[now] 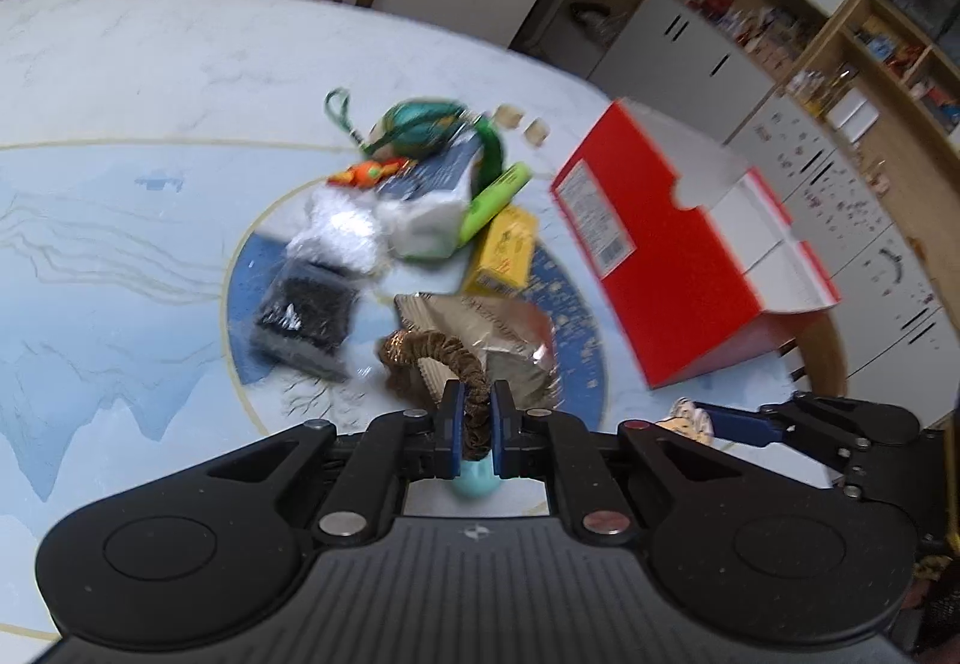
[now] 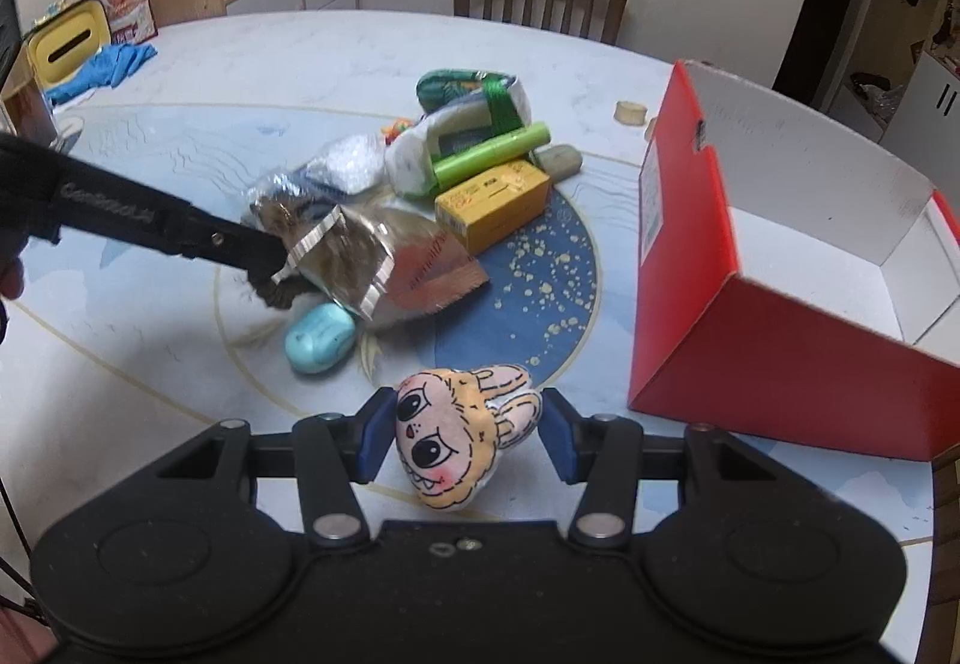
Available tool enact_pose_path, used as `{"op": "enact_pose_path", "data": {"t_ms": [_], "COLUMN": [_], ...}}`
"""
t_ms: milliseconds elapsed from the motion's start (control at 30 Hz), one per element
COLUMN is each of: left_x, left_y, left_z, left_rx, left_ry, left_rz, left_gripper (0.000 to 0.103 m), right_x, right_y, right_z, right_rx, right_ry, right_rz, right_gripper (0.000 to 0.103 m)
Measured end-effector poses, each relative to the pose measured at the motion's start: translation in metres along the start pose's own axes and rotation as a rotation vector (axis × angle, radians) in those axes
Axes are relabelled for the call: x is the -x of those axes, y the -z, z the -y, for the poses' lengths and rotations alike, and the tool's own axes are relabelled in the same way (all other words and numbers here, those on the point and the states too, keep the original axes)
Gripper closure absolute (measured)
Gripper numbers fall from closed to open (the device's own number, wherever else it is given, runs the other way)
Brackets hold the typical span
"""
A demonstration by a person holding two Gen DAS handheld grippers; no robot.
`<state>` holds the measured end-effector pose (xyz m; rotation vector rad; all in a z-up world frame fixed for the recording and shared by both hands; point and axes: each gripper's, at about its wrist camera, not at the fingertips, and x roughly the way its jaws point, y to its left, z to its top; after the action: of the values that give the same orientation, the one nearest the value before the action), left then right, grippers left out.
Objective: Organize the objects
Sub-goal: 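Carry the plush with the right tool while the left tool carries the bracelet into the red box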
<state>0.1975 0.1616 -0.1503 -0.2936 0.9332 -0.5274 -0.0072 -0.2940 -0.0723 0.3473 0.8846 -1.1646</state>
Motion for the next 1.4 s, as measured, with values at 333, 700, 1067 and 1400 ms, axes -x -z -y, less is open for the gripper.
{"op": "enact_pose_path", "data": {"t_ms": [333, 700, 1067, 1400], "left_x": [0.006, 0.027, 0.027, -0.016], "left_y": [0.001, -0.028, -0.067, -0.093], "left_z": [0.005, 0.038, 0.091, 0.176], "left_rx": [-0.029, -0.115, -0.136, -0.21], "left_ry": [0.013, 0.07, 0.096, 0.086], "left_rz": [-0.004, 0.03, 0.047, 0.04], "left_gripper": [0.095, 0.095, 0.095, 0.095], "right_x": [0.017, 0.066, 0.092, 0.088], "right_y": [-0.001, -0.017, -0.029, -0.029], "right_z": [0.007, 0.041, 0.123, 0.207], "right_rx": [-0.04, -0.074, -0.103, -0.08], "right_ry": [0.041, 0.077, 0.085, 0.104], "right_rz": [0.03, 0.092, 0.123, 0.115], "right_gripper": [0.053, 0.053, 0.053, 0.053]}}
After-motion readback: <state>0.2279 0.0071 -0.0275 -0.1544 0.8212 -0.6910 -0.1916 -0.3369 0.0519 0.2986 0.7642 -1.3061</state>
